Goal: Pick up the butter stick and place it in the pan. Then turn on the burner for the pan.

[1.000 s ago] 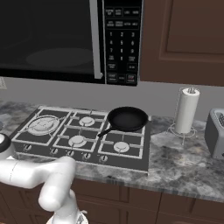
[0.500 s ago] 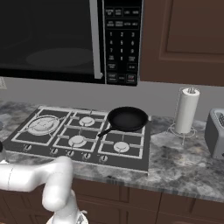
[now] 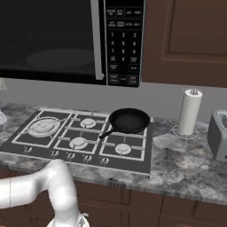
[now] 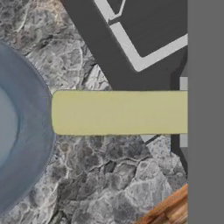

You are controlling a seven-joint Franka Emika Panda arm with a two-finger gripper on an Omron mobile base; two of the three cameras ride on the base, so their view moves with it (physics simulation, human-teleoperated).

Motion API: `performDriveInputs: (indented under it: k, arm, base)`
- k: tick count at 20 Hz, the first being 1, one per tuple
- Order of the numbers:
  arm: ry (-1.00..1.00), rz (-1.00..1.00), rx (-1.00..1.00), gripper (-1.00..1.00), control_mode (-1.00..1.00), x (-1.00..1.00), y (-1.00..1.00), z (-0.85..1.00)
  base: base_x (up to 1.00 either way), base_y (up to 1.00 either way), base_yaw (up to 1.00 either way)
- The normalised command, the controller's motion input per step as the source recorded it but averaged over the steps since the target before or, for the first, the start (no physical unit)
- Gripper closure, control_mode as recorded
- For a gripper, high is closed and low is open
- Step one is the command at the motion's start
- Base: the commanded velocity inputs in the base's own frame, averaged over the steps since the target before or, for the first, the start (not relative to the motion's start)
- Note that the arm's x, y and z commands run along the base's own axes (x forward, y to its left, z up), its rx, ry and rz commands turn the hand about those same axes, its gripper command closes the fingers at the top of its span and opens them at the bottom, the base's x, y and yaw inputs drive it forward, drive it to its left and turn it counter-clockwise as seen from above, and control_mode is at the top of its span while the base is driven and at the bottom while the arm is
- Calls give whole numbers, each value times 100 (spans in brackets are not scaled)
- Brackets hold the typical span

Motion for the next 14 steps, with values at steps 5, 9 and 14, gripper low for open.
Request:
performDriveInputs:
  k: [5, 9, 14]
  arm:
    - [-13, -11, 1, 100, -100, -75, -100, 2]
    - [-10, -12, 0, 100, -100, -69, -100, 10]
    - [-7, -14, 2, 100, -100, -52, -100, 16]
  base:
    - [0, 0, 0]
    - [0, 0, 0]
    - [0, 0, 0]
